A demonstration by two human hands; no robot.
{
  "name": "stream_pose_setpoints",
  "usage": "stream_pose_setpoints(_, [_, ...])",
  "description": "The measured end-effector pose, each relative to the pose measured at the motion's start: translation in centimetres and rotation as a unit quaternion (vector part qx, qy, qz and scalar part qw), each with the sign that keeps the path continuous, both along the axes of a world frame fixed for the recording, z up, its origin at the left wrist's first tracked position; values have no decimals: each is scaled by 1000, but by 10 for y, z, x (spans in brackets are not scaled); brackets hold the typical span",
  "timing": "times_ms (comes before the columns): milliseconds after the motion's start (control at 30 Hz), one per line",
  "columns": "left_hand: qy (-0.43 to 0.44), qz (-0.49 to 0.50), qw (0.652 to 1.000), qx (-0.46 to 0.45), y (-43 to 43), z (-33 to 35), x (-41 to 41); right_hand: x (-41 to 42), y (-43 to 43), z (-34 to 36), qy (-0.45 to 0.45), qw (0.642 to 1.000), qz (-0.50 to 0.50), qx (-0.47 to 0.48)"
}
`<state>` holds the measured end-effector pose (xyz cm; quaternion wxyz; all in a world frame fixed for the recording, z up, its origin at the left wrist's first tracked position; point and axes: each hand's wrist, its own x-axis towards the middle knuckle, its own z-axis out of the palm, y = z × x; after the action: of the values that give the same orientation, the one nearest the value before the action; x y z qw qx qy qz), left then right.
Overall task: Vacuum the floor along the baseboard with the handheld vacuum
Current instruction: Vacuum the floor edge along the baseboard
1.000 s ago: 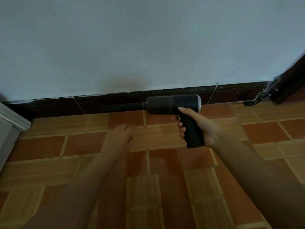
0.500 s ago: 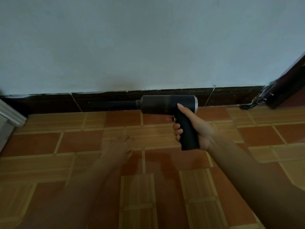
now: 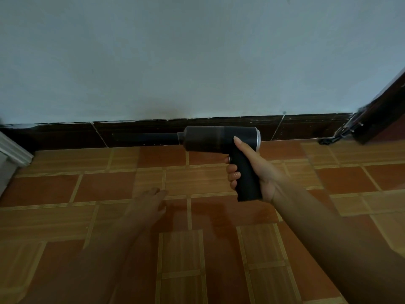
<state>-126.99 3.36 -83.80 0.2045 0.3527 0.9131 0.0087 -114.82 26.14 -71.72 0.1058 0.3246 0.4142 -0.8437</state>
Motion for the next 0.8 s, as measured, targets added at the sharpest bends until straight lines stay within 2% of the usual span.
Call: stream_pose_setpoints(800, [1,-14,1000,24,24,6,11,7,6,-3,12,1000,-10,-13])
